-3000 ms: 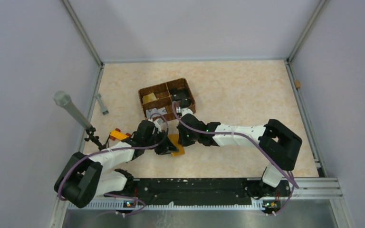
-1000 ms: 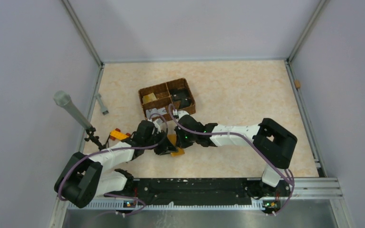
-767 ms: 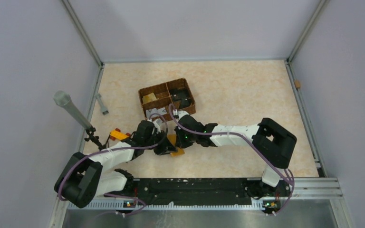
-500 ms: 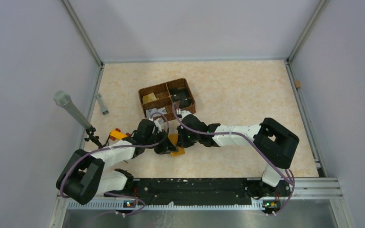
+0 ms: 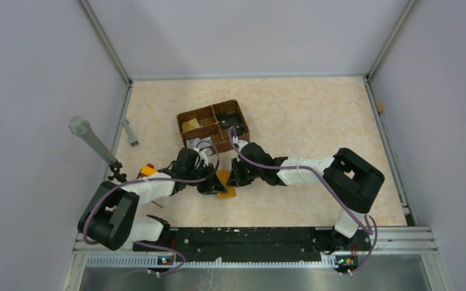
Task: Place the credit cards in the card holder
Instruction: Close the card holder.
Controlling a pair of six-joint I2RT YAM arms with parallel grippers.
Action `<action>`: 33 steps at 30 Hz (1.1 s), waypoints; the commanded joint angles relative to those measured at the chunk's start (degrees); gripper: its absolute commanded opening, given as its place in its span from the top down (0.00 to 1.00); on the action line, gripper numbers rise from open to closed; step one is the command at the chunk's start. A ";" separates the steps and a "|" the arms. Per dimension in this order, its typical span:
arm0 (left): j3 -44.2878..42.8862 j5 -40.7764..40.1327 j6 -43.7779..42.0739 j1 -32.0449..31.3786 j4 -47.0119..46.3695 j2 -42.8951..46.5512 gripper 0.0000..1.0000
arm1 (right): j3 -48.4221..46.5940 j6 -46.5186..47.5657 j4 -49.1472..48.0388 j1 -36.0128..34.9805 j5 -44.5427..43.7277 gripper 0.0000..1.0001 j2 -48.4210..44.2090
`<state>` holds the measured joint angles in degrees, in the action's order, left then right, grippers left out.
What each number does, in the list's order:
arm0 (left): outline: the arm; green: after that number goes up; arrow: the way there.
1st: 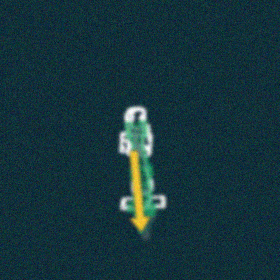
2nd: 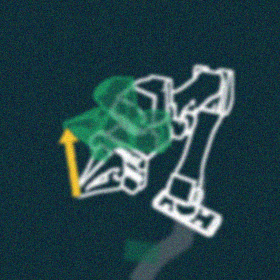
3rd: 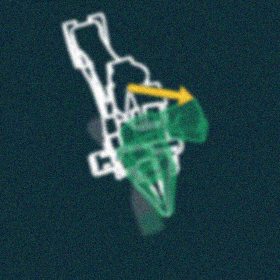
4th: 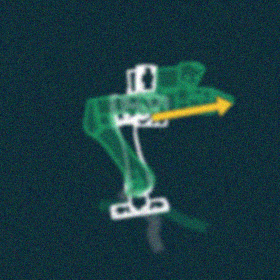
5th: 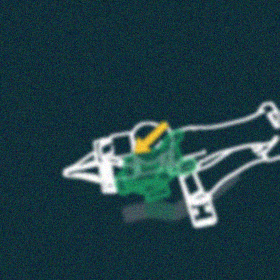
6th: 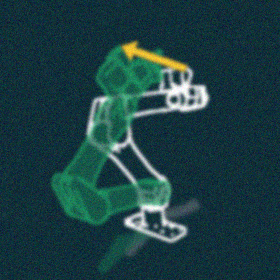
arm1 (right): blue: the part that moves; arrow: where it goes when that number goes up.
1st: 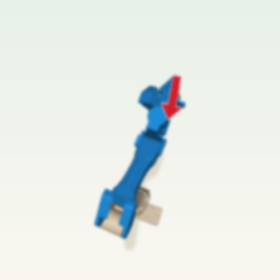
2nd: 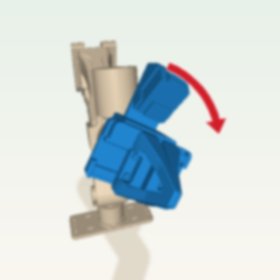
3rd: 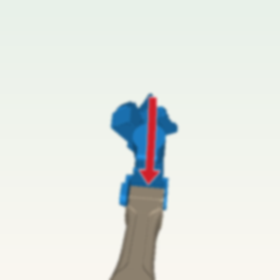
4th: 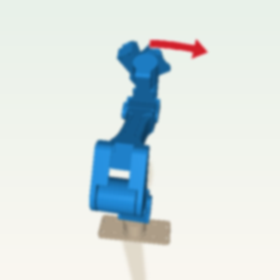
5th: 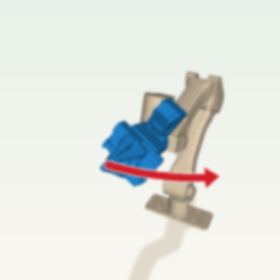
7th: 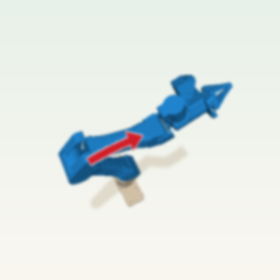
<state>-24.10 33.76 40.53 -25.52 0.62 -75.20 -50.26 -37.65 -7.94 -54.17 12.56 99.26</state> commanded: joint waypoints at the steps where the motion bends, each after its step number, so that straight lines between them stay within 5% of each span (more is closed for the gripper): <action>1: -0.28 -2.57 -6.35 -0.19 4.03 -2.08 1.00 | 0.85 0.40 -3.32 1.45 0.53 1.00 1.48; 20: -1.18 0.15 -9.13 0.64 2.94 -5.63 1.00 | 3.50 -2.31 -9.36 2.11 1.87 1.00 9.68; 33: -2.25 -0.81 -9.77 3.82 5.53 -9.34 1.00 | -0.65 2.11 -0.76 2.39 0.62 1.00 -3.15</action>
<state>-27.29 39.90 35.16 -22.41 1.87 -81.69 -48.49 -38.57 -12.62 -51.72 17.67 100.27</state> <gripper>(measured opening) 0.159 0.007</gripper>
